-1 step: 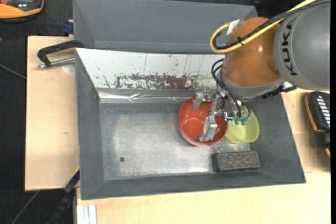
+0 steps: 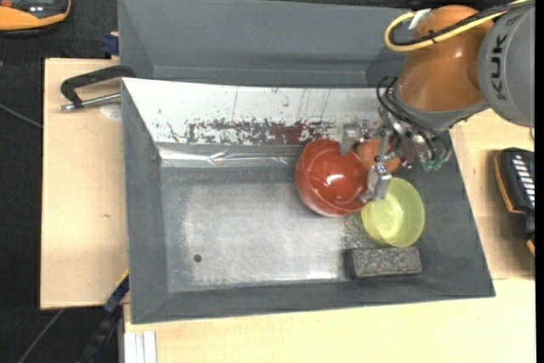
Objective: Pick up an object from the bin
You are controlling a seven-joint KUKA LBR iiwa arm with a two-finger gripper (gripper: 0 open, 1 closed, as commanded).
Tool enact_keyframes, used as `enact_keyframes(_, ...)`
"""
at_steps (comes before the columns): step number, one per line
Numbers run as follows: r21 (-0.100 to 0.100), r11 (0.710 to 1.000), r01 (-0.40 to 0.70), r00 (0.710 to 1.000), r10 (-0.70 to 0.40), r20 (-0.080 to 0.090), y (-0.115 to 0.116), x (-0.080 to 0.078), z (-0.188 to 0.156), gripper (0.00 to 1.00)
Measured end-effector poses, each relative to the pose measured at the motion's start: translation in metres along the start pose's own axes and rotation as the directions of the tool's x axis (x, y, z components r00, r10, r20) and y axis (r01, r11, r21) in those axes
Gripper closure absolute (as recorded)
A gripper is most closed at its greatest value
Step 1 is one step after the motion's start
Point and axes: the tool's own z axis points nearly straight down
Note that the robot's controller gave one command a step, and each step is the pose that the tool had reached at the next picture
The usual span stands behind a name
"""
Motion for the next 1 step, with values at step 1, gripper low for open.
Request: enact_keyframes(1, -0.007, 0.995, -0.099, 0.995, 0.099, 0.014, 0.0071, 0.0104, 0.0502, 0.0)
